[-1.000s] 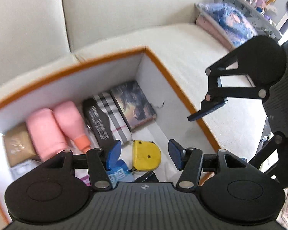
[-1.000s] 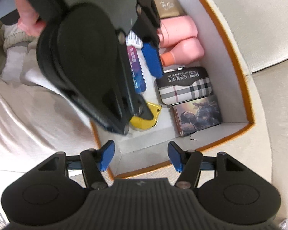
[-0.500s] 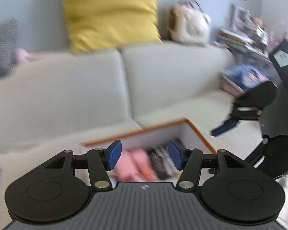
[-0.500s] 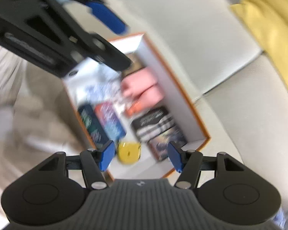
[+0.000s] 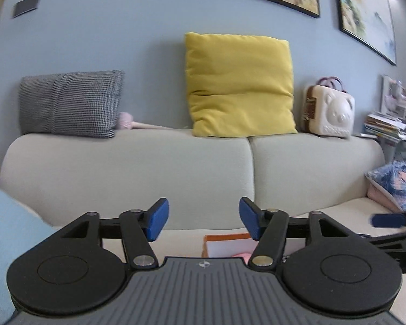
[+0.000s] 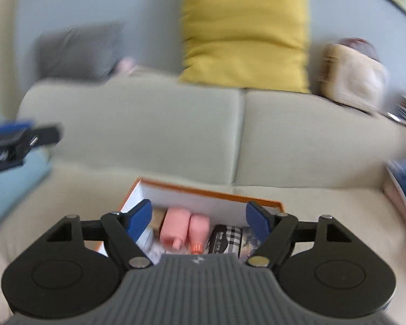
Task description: Organize rigid objects
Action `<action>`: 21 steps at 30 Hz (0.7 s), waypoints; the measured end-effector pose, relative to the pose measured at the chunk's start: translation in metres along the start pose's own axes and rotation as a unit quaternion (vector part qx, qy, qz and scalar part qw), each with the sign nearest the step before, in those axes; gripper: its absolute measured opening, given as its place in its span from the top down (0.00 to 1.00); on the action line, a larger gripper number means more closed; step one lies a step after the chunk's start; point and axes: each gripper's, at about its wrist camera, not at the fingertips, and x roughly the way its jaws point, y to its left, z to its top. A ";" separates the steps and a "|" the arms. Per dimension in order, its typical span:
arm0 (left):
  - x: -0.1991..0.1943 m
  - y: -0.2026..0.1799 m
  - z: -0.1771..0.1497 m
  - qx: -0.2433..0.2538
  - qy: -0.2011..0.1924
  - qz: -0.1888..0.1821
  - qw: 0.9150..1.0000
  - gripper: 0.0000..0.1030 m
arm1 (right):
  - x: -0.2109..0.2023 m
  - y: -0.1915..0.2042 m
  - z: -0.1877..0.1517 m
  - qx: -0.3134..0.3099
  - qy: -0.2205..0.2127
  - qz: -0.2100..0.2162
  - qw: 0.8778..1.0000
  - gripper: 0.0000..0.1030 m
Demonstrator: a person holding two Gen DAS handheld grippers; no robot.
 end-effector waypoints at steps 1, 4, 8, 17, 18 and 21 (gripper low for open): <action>-0.003 0.003 -0.004 0.000 -0.005 0.010 1.000 0.24 | -0.006 0.002 -0.005 0.016 -0.013 -0.011 1.000 0.14; -0.016 0.014 -0.020 -0.004 -0.033 0.032 0.999 0.13 | -0.017 0.014 -0.031 0.042 -0.048 -0.043 0.997 0.08; -0.026 0.025 -0.043 -0.032 -0.015 0.058 0.998 0.00 | -0.025 0.035 -0.061 0.022 -0.070 -0.072 0.995 0.08; -0.012 0.018 -0.091 -0.004 0.086 0.075 0.993 0.00 | -0.004 0.050 -0.108 0.046 -0.015 -0.085 0.995 0.02; -0.012 0.017 -0.095 -0.002 0.089 0.073 0.993 0.00 | -0.002 0.051 -0.111 0.045 -0.012 -0.085 0.995 0.02; -0.009 0.013 -0.102 0.022 0.092 0.077 0.993 0.00 | 0.005 0.046 -0.115 0.060 0.002 -0.081 0.995 0.02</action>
